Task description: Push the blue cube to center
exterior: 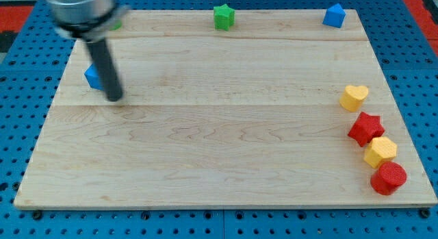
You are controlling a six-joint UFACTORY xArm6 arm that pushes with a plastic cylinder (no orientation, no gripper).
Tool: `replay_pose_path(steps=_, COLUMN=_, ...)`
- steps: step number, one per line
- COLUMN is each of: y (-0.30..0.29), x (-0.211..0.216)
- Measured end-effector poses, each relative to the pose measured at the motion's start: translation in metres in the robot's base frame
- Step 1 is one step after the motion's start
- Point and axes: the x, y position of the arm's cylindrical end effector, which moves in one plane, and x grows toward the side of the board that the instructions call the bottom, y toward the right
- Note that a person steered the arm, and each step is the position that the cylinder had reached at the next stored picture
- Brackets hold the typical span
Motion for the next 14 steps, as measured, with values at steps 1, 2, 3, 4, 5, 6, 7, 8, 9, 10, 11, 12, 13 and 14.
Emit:
replay_pose_path(steps=1, y=-0.042, x=-0.003)
replay_pose_path(steps=2, y=-0.04, x=-0.047)
replay_pose_path(steps=3, y=0.007, x=-0.069)
replay_pose_path(steps=4, y=0.052, x=-0.046)
replay_pose_path(steps=5, y=0.043, x=-0.012)
replay_pose_path(steps=6, y=-0.029, x=0.006)
replay_pose_path(steps=7, y=-0.039, x=0.047)
replay_pose_path(steps=8, y=0.002, x=0.03)
replay_pose_path(steps=9, y=0.038, x=-0.017)
replay_pose_path(steps=10, y=0.084, x=-0.024)
replay_pose_path(steps=11, y=0.044, x=-0.014)
replay_pose_path(steps=12, y=-0.027, x=0.015)
replay_pose_path(steps=13, y=0.004, x=0.016)
replay_pose_path(steps=14, y=0.078, x=0.012)
